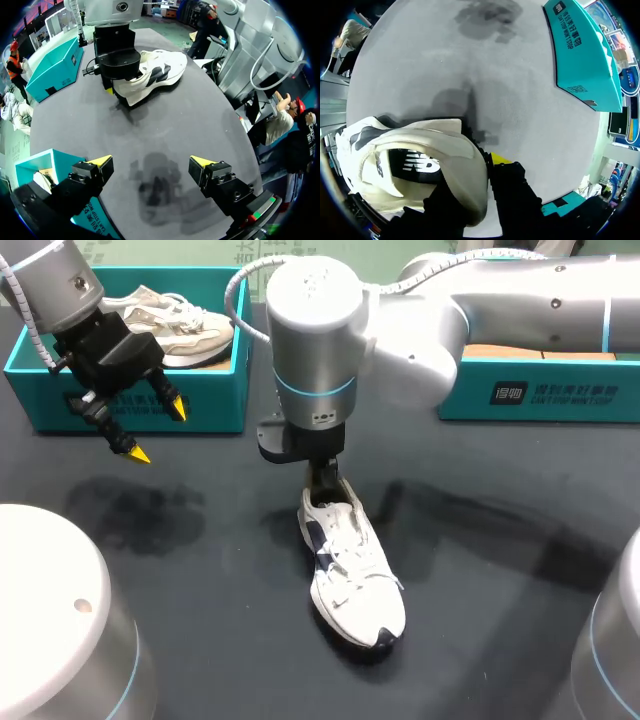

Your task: Take the shoe out of the shoebox, open the shoe tongue, remove and reinsert the insole, then place the shoe into the shoebox

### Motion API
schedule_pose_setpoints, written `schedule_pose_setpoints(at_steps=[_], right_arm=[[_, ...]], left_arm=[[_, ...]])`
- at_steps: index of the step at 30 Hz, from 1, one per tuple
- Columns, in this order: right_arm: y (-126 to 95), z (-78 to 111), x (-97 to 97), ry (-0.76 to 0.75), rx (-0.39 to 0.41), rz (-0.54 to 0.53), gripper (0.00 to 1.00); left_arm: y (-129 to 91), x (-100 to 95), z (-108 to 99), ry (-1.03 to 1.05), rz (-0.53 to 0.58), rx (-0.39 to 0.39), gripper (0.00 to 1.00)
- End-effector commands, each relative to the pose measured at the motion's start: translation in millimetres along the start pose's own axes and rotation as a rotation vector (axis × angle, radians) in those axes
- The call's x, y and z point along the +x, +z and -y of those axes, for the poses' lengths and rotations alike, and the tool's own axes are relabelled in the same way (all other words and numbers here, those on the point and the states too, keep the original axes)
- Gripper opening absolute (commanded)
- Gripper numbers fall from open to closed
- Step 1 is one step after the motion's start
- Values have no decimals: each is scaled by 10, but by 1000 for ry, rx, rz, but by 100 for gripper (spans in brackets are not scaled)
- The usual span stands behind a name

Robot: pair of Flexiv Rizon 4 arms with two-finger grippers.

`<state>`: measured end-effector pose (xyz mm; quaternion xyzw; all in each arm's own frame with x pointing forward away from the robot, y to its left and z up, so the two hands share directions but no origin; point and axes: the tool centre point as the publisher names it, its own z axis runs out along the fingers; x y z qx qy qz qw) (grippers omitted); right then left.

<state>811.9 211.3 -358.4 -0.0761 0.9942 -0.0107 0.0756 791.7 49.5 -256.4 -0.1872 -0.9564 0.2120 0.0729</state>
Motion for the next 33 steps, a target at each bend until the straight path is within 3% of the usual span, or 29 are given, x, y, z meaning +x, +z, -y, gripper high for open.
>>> schedule_pose_setpoints(at_steps=[1, 15, 29, 32, 33], right_arm=[[-380, 142, -5, 10, 9, 29, 0], [-1299, 651, -355, 101, 57, 102, 0], [-1299, 651, -355, 101, 57, 102, 0], [-1375, 760, -459, 120, 44, 101, 0], [-1396, 819, -501, 154, 77, 84, 0]], left_arm=[[1, 7, -3, 0, 1, -3, 100], [1, 7, -3, 0, 1, -3, 100], [1, 7, -3, 0, 1, -3, 100], [1, 7, -3, 0, 1, -3, 100], [1, 7, -3, 0, 1, -3, 100]])
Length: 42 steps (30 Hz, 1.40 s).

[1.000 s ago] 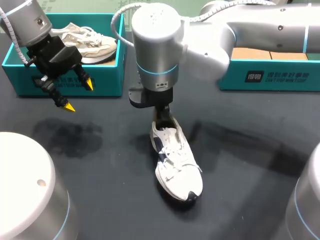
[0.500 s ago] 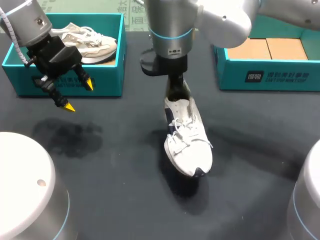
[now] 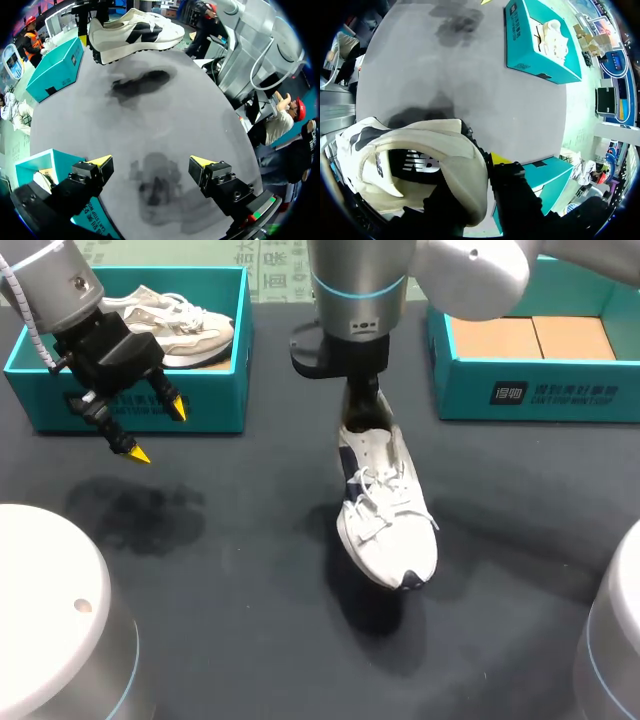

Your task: Take the shoe out of the shoebox, open the shoe tongue, remove and reinsert the insole, then place the shoe into the shoebox

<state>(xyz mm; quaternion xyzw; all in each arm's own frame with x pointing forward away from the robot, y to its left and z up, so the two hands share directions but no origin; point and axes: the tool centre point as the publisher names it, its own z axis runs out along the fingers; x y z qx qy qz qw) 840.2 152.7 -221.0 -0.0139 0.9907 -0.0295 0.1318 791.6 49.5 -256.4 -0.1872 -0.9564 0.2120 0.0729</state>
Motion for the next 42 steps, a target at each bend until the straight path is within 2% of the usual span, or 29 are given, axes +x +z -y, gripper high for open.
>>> schedule_pose_setpoints(at_steps=[1, 2, 3, 9, 12, 25, 30, 32, 37, 42], right_arm=[[-96, 203, -199, 30, 26, -22, 0], [-114, 242, -235, 32, 24, -21, 0], [-145, 301, -303, 52, 66, -27, 0], [-331, 522, -601, 45, 92, -2, 0], [-403, 656, -801, 12, 72, 11, 0], [-403, 656, -801, 12, 72, 11, 0], [-551, 1114, -1006, 45, 156, 30, 0], [-585, 1409, -1148, 57, 193, 17, 0], [-599, 1978, -1486, 56, 189, 25, 0], [-580, 2394, -1825, 27, 198, 35, 0]], left_arm=[[1, 7, -3, 0, 1, -3, 100], [1, 7, -3, 0, 1, -3, 100], [1, 7, -3, 0, 1, -3, 100], [1, 7, -3, 0, 1, -3, 100], [1, 7, -3, 0, 1, -3, 100], [1, 7, -3, 0, 1, -3, 100], [1, 7, -3, 0, 1, -3, 100], [1, 7, -3, 0, 1, -3, 100], [1, 7, -3, 0, 1, -3, 100], [1, 7, -3, 0, 1, -3, 100]])
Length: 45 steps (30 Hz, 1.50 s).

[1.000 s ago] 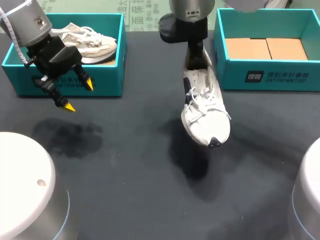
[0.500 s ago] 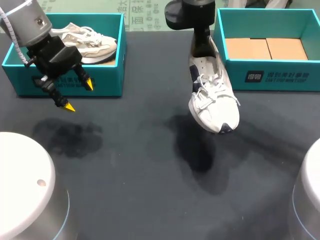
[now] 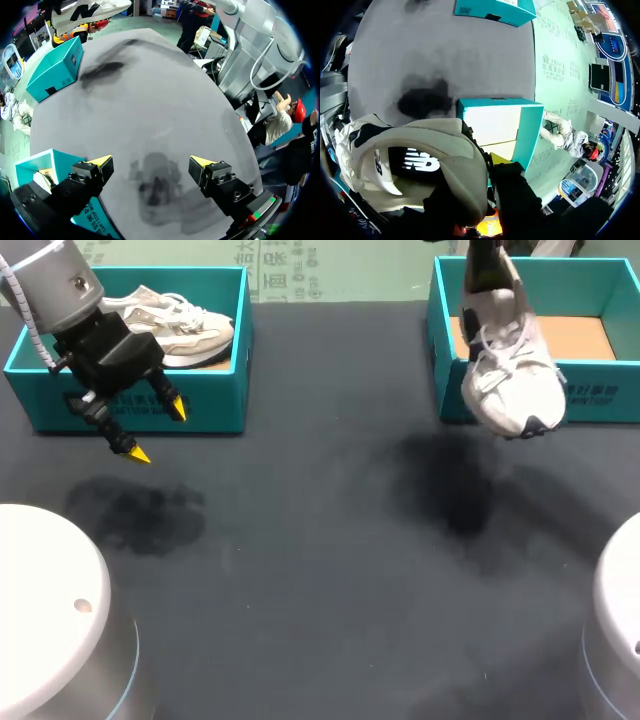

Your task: Take the shoe out of the shoebox, open the shoe tongue, remove and reinsert the insole, then place the shoe into the shoebox

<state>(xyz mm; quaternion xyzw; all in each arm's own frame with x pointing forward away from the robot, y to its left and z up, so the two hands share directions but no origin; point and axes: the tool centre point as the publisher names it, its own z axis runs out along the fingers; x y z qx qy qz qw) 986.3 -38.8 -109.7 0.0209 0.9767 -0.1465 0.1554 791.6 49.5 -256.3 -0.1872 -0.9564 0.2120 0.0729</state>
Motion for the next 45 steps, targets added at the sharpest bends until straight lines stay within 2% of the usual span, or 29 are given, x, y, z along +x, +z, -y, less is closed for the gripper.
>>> schedule_pose_setpoints(at_steps=[1, 4, 19, 23, 24, 26, 27, 32, 36, 39, 45], right_arm=[[138, 432, -270, -14, -48, -6, 0], [254, 641, -466, 22, -75, 10, 0], [254, 641, -466, 22, -75, 10, 0], [358, 813, -821, 54, -92, 36, 0], [407, 863, -919, 48, -60, 20, 0], [467, 953, -1099, 24, -66, 36, 0], [509, 1004, -1190, 11, -44, 29, 0], [655, 1223, -1544, -34, -51, 39, 0], [706, 1315, -1719, -62, -45, 40, 0], [786, 1407, -1828, -54, -72, 55, 0], [786, 1407, -1828, -54, -72, 55, 0]], left_arm=[[1, 7, -3, 0, 1, -3, 100], [1, 7, -3, 0, 1, -3, 100], [1, 7, -3, 0, 1, -3, 100], [1, 7, -3, 0, 1, -3, 100], [1, 7, -3, 0, 1, -3, 100], [1, 7, -3, 0, 1, -3, 100], [1, 7, -3, 0, 1, -3, 100], [1, 7, -3, 0, 1, -3, 100], [1, 7, -3, 0, 1, -3, 100], [1, 7, -3, 0, 1, -3, 100], [1, 7, -3, 0, 1, -3, 100]])
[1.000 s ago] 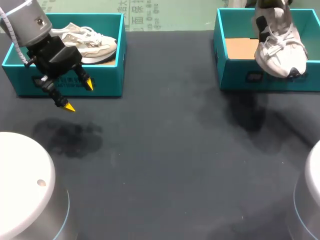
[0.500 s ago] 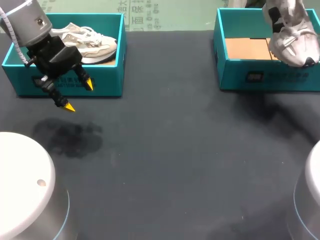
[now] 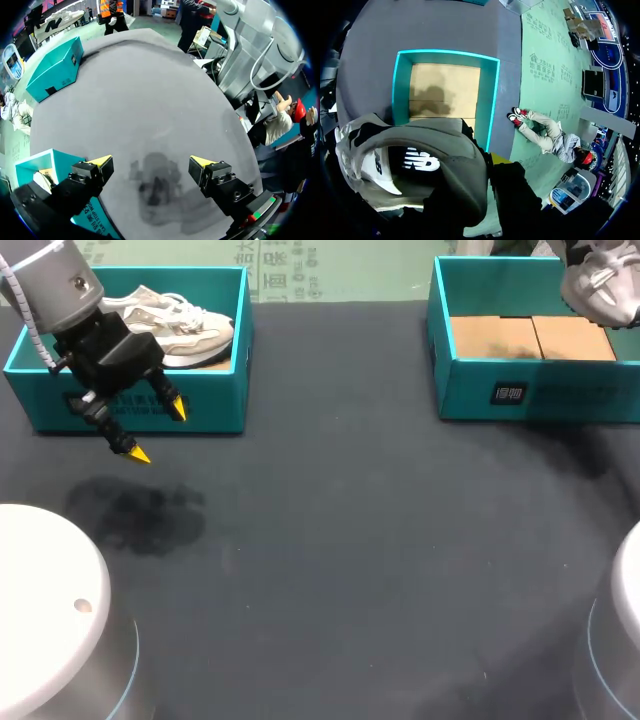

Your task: Take the shoe out of the shoebox, open the shoe tongue, remove and reinsert the insole, then place the shoe into the shoebox

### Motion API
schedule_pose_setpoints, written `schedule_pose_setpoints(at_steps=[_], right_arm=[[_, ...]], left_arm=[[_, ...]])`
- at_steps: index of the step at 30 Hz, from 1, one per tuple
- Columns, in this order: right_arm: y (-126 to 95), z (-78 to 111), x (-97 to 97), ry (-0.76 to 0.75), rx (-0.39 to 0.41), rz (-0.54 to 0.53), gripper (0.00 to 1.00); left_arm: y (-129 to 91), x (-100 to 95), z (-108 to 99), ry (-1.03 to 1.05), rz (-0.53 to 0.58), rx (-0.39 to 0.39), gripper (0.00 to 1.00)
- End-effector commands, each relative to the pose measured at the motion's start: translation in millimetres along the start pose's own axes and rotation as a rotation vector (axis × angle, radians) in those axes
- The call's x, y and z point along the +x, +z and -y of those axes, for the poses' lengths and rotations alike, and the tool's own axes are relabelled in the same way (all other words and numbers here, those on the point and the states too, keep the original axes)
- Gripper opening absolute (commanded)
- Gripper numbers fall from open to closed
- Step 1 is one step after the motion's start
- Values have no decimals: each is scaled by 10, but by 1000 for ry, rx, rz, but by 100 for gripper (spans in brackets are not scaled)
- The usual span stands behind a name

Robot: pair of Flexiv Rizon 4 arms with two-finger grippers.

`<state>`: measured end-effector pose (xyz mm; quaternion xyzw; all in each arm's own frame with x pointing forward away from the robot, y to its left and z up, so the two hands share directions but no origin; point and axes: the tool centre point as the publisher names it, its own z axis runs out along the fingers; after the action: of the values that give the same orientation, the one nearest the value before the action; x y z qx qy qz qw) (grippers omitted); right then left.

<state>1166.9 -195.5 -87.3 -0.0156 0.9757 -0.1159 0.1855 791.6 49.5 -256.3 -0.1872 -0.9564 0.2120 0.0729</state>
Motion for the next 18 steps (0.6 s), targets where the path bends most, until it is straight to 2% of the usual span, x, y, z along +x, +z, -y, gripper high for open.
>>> schedule_pose_setpoints(at_steps=[1, 7, 14, 18], right_arm=[[-4, 4, -49, 0, 0, -13, 0], [-4, 4, -49, 0, 0, -13, 0], [122, 291, -149, 160, 29, -10, 0], [149, 442, -101, 291, 66, -34, 0]], left_arm=[[1, 6, -3, 0, 1, -3, 100], [1, 6, -3, 0, 1, -3, 100], [1, 6, -3, 0, 1, -3, 100], [1, 6, -3, 0, 1, -3, 100]])
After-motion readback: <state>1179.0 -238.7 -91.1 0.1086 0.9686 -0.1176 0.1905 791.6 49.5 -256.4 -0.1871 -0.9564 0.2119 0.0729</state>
